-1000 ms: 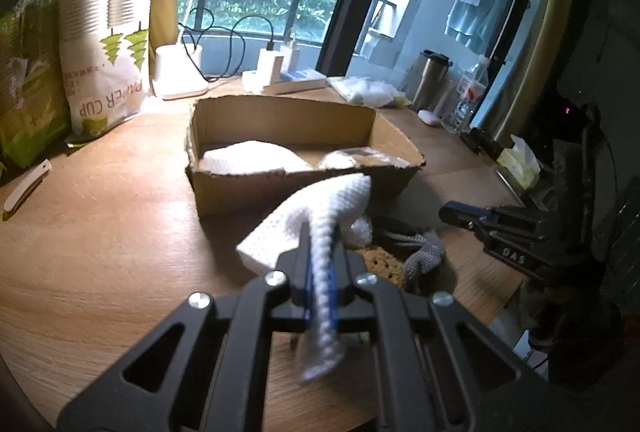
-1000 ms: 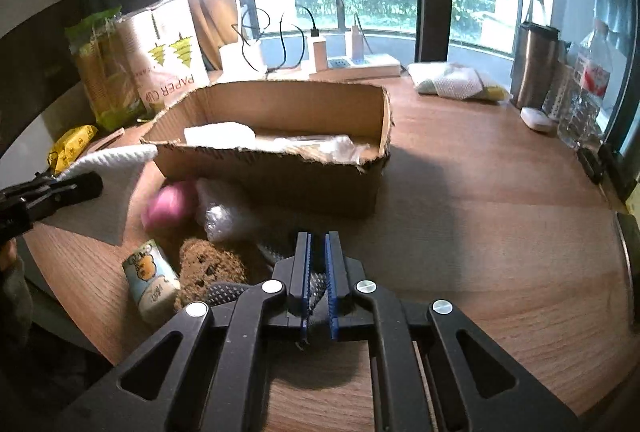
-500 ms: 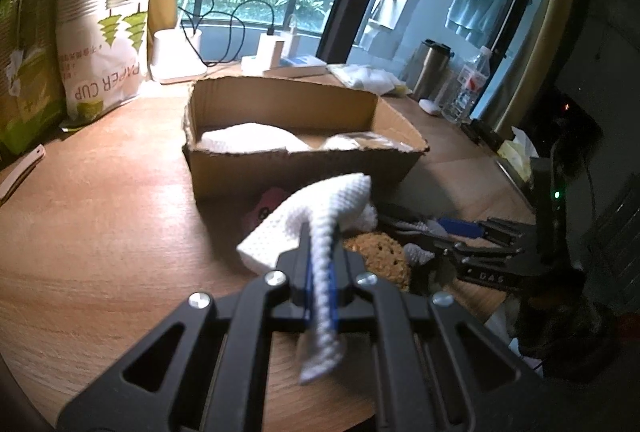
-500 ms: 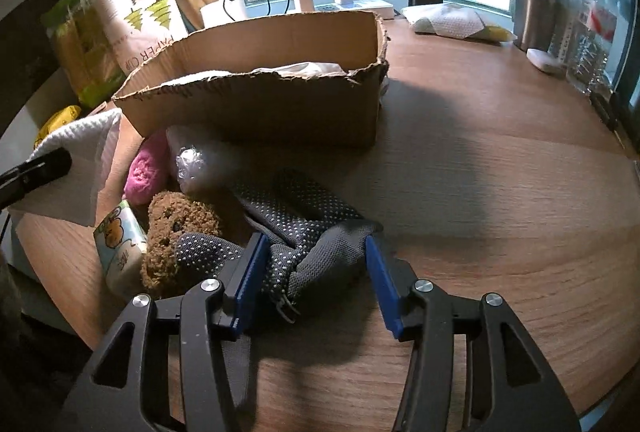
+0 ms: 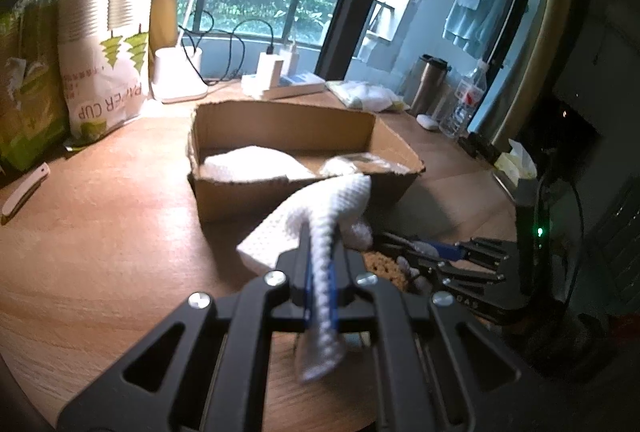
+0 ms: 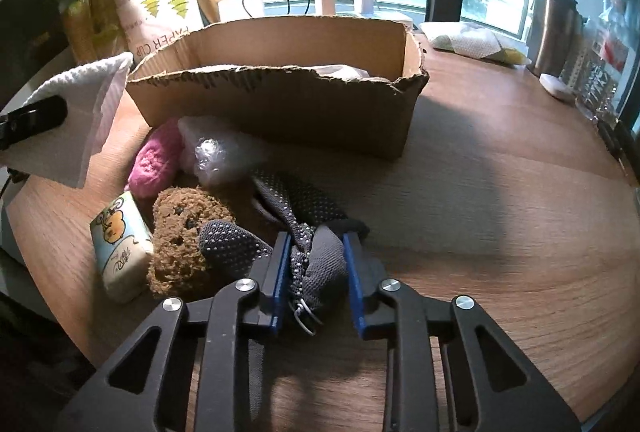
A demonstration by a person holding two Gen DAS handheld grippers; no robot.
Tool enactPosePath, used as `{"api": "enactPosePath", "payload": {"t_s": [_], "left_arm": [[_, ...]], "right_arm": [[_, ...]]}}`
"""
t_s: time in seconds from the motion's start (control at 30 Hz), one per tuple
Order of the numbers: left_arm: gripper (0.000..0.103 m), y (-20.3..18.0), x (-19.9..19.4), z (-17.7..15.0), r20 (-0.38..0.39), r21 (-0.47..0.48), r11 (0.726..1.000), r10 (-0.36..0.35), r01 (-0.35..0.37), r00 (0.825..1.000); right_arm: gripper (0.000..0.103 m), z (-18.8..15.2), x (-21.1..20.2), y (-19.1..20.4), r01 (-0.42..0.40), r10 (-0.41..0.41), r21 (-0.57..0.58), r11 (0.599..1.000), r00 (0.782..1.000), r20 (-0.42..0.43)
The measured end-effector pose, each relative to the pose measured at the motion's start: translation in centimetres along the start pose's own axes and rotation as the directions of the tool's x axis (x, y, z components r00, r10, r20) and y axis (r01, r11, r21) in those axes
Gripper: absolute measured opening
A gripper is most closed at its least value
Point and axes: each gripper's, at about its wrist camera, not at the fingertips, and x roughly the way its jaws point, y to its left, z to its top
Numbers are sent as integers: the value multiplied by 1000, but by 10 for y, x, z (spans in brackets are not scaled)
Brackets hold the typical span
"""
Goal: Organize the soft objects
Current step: 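Lower the cloth into the box with the left tool while the right tool places the glove inside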
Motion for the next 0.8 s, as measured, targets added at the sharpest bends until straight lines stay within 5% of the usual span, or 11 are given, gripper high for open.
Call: {"api": "enactPosePath", "payload": {"t_s": [0.8], "left_arm": [[6,1,-12,58,133,49,998,42,-49,990]], "right_arm": [[26,75,-62,-10,-60,69,-48,997,974,215]]}}
